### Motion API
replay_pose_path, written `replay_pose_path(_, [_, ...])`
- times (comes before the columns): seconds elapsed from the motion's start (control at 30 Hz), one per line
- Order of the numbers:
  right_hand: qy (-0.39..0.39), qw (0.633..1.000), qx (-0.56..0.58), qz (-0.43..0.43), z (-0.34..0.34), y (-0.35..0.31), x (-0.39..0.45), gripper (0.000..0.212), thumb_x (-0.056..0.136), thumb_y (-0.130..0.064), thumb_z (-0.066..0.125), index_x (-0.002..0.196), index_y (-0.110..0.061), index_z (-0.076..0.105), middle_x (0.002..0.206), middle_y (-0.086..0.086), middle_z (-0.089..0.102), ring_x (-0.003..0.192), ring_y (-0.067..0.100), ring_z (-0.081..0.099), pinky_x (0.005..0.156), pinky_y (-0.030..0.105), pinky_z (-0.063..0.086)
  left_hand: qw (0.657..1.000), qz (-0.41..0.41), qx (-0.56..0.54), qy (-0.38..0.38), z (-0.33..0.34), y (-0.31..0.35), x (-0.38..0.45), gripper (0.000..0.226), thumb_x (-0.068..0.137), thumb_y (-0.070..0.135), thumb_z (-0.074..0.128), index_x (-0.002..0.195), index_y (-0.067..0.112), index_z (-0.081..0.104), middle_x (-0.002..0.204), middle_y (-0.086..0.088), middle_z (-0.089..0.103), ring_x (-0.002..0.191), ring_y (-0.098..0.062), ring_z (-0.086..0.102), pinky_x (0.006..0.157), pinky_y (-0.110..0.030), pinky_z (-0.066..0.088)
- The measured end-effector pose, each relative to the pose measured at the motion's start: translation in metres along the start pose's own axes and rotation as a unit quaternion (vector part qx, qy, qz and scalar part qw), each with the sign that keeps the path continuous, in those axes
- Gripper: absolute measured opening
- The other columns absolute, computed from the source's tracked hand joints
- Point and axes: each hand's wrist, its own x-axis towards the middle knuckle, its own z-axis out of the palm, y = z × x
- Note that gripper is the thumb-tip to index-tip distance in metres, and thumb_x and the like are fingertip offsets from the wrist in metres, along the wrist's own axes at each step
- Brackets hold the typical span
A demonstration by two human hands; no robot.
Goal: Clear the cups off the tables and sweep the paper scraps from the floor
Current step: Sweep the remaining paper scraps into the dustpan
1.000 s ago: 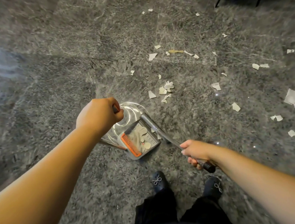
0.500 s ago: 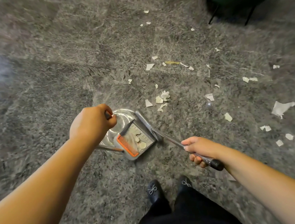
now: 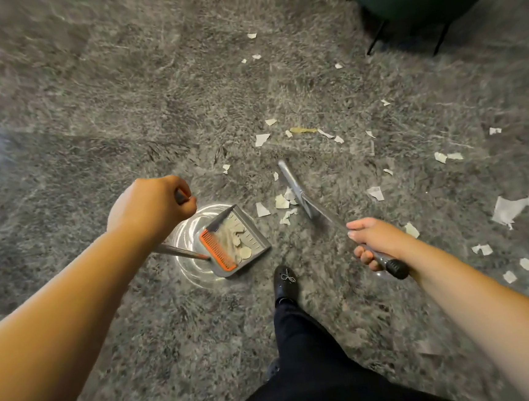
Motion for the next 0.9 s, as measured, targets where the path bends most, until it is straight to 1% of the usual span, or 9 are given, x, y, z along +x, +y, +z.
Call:
replay_pose_path(0.23, [0.036,0.999,-0.013,0.014,-0.03,-0.07,0.073,0.044,0.103,-0.01,0.038,0.145,-0.015,0.031,0.063,0.01,0.04,0.025,0.008,0.033,0.034,0.014,0.03,0.997,0.062,0.033,-0.042,-0.003,0.005,0.099,0.014,0.082,0.039,0.07,0.09,0.027,0.07,0.062,0.006,0.059,0.062,-0.021,0.057,0.059,-0.029,0.05])
replay_pose_path(0.3, [0.036,0.999,-0.02,0.019,-0.037,-0.085,0.095,0.041,0.102,-0.008,0.038,0.143,-0.013,0.034,0.064,0.009,0.04,0.025,0.008,0.033,0.035,0.014,0.03,0.995,0.079,0.04,-0.052,-0.004,0.008,0.124,0.015,0.082,0.04,0.07,0.092,0.028,0.069,0.061,0.009,0.054,0.062,-0.019,0.056,0.059,-0.03,0.052])
replay_pose_path(0.37, [0.037,0.999,-0.031,0.023,-0.043,-0.097,0.115,0.037,0.101,-0.008,0.039,0.138,-0.011,0.038,0.063,0.008,0.038,0.025,0.007,0.034,0.037,0.015,0.031,0.993,0.091,0.047,-0.064,-0.006,0.012,0.145,0.015,0.084,0.041,0.069,0.093,0.029,0.068,0.061,0.011,0.054,0.061,-0.018,0.057,0.057,-0.03,0.053])
replay_pose_path(0.47, [0.024,0.997,-0.063,0.038,-0.042,-0.108,0.137,0.031,0.101,-0.01,0.041,0.131,-0.01,0.043,0.062,0.008,0.04,0.027,0.008,0.037,0.036,0.016,0.035,0.99,0.109,0.048,-0.072,-0.006,0.015,0.172,0.015,0.085,0.041,0.068,0.093,0.028,0.067,0.06,0.013,0.054,0.06,-0.016,0.057,0.055,-0.03,0.052])
replay_pose_path(0.57, [0.0,0.993,-0.105,0.056,-0.027,-0.11,0.146,0.031,0.1,-0.01,0.04,0.13,-0.005,0.042,0.058,0.008,0.042,0.03,0.01,0.038,0.036,0.017,0.036,0.99,0.115,0.042,-0.064,-0.003,0.015,0.192,0.016,0.085,0.041,0.069,0.091,0.027,0.067,0.056,0.017,0.047,0.056,-0.014,0.052,0.052,-0.026,0.044])
replay_pose_path(0.67, [-0.026,0.987,-0.151,0.054,0.002,-0.111,0.141,0.033,0.1,-0.009,0.04,0.132,-0.002,0.04,0.058,0.009,0.045,0.032,0.012,0.041,0.036,0.017,0.036,0.991,0.114,0.039,-0.06,0.0,0.009,0.207,0.015,0.084,0.04,0.069,0.089,0.027,0.066,0.055,0.016,0.047,0.054,-0.012,0.049,0.051,-0.025,0.041])
replay_pose_path(0.77, [-0.042,0.984,-0.167,0.048,0.031,-0.113,0.128,0.035,0.099,-0.006,0.039,0.135,-0.004,0.039,0.064,0.008,0.045,0.031,0.007,0.042,0.032,0.014,0.035,0.991,0.112,0.026,-0.066,-0.001,0.003,0.224,0.012,0.083,0.037,0.068,0.087,0.026,0.067,0.057,0.013,0.05,0.059,-0.019,0.054,0.054,-0.028,0.047])
replay_pose_path(0.83, [-0.044,0.983,-0.17,0.054,0.048,-0.113,0.119,0.037,0.1,-0.008,0.039,0.137,-0.013,0.037,0.07,0.007,0.049,0.038,0.008,0.044,0.034,0.015,0.036,0.992,0.107,0.016,-0.069,-0.003,-0.002,0.234,0.01,0.083,0.036,0.068,0.085,0.027,0.067,0.059,0.009,0.053,0.062,-0.022,0.057,0.057,-0.031,0.051])
replay_pose_path(0.9, [-0.055,0.98,-0.18,0.06,0.065,-0.115,0.11,0.038,0.1,-0.009,0.04,0.138,-0.014,0.036,0.07,0.007,0.052,0.04,0.009,0.045,0.035,0.016,0.036,0.993,0.098,0.006,-0.07,-0.005,-0.006,0.241,0.009,0.083,0.036,0.067,0.082,0.028,0.065,0.06,0.008,0.053,0.063,-0.023,0.057,0.058,-0.033,0.052])
